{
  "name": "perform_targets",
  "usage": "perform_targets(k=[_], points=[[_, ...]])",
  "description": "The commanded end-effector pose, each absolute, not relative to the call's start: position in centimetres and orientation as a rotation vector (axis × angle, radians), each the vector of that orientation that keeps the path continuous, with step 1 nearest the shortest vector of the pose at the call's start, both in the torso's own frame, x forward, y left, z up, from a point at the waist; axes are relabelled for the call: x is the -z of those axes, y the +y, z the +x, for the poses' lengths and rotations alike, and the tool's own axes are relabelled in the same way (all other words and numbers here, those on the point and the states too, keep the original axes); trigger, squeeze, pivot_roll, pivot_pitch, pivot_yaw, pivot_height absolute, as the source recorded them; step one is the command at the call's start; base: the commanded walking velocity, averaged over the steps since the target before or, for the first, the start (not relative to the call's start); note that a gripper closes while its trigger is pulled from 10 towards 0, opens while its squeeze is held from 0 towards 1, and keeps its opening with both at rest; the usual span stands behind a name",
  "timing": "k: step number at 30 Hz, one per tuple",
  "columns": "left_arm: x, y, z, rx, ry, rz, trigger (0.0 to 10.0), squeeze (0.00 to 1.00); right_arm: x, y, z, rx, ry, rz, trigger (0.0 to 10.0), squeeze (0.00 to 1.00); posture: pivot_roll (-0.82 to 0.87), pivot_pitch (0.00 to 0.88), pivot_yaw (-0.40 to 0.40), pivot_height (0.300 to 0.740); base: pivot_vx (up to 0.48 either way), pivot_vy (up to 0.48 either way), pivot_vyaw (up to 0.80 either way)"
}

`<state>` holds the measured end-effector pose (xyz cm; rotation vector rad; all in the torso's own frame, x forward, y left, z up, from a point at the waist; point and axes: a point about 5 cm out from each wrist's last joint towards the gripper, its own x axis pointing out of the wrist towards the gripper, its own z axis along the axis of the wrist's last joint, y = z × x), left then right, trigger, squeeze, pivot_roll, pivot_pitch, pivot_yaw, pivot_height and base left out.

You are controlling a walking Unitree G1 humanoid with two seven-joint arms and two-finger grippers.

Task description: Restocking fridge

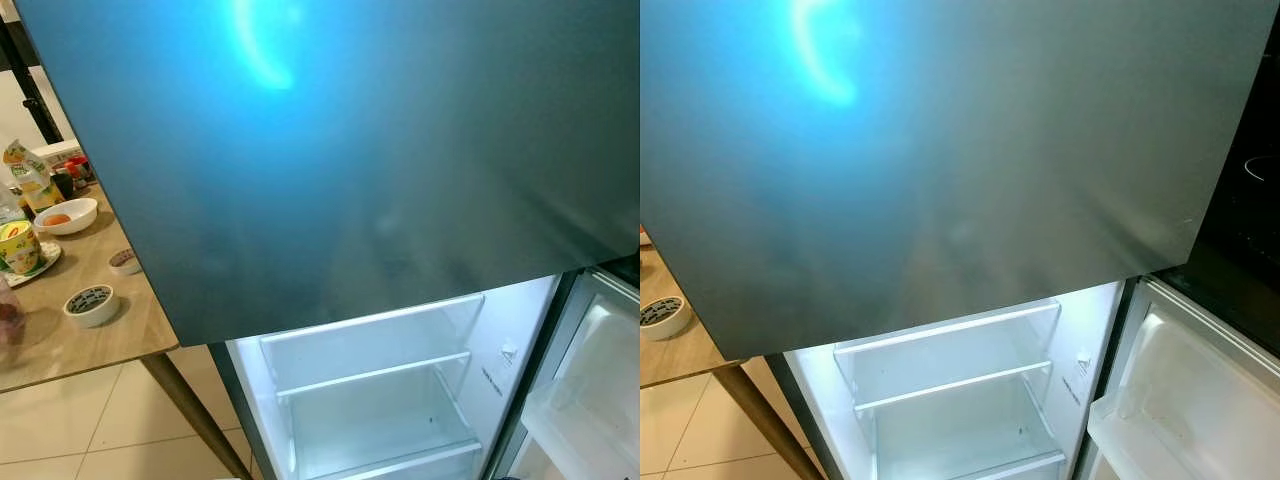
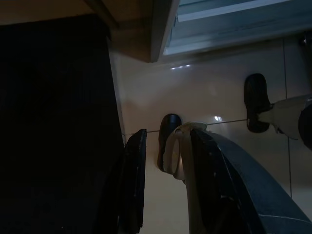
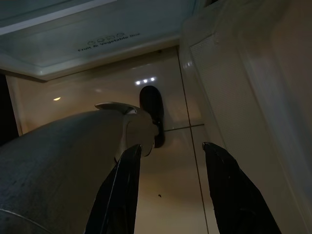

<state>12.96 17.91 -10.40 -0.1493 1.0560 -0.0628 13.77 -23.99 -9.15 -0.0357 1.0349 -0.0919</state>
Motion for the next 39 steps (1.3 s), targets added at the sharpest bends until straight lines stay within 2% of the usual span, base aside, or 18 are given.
perform_targets(k=[1, 39], points=[[10.47, 18.55, 12.63, 0.044, 1.070, -0.137, 10.0, 0.00, 9.26, -23.80, 13.63, 0.091, 1.044, -0.033, 10.0, 0.00, -0.10, 0.023, 0.025, 0.740, -0.480, 0.000, 0.00], [10.63, 18.35, 12.25, 0.042, 1.087, -0.143, 10.0, 0.00, 9.40, -24.11, 12.99, 0.078, 1.068, -0.047, 10.0, 0.00, -0.10, 0.015, 0.018, 0.740, -0.480, 0.000, 0.00]])
